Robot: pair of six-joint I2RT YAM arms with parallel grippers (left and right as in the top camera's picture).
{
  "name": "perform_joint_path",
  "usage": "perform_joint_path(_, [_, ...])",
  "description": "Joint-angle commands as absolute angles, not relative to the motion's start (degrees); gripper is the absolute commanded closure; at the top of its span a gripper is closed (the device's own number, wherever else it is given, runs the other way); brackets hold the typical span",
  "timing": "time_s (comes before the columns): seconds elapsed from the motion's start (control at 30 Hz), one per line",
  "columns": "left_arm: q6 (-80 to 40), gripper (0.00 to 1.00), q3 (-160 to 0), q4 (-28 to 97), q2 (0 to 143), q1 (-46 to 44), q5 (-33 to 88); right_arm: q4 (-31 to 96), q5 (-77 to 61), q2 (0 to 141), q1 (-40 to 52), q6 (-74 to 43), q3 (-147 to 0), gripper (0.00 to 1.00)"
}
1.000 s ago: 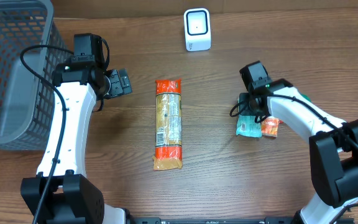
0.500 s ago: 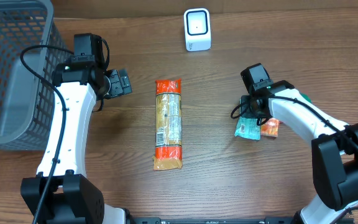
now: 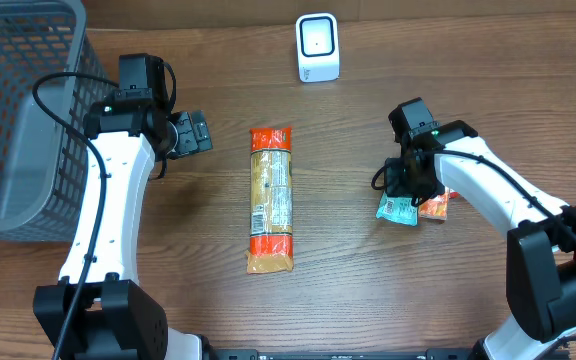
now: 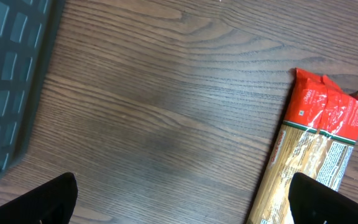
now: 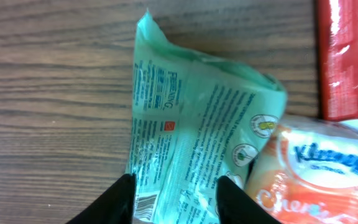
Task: Scan the item barcode
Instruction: 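Open the right gripper and lift it off the wipes pack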
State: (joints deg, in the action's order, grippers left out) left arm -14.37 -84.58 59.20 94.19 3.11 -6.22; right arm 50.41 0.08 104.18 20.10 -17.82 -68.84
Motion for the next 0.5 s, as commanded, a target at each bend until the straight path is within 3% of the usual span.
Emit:
perform_joint_path(0.0, [-13.7, 0.00, -84.4, 59.4, 94.6, 3.4, -6.0, 47.8, -1.0, 102.6, 20.2, -18.0, -65.5, 0.49])
perform_joint_path(0.47, [-13.7, 0.00, -84.4, 59.4, 94.6, 3.4, -6.0, 47.6, -2.3, 99.1, 20.2, -17.5, -66.2, 0.48])
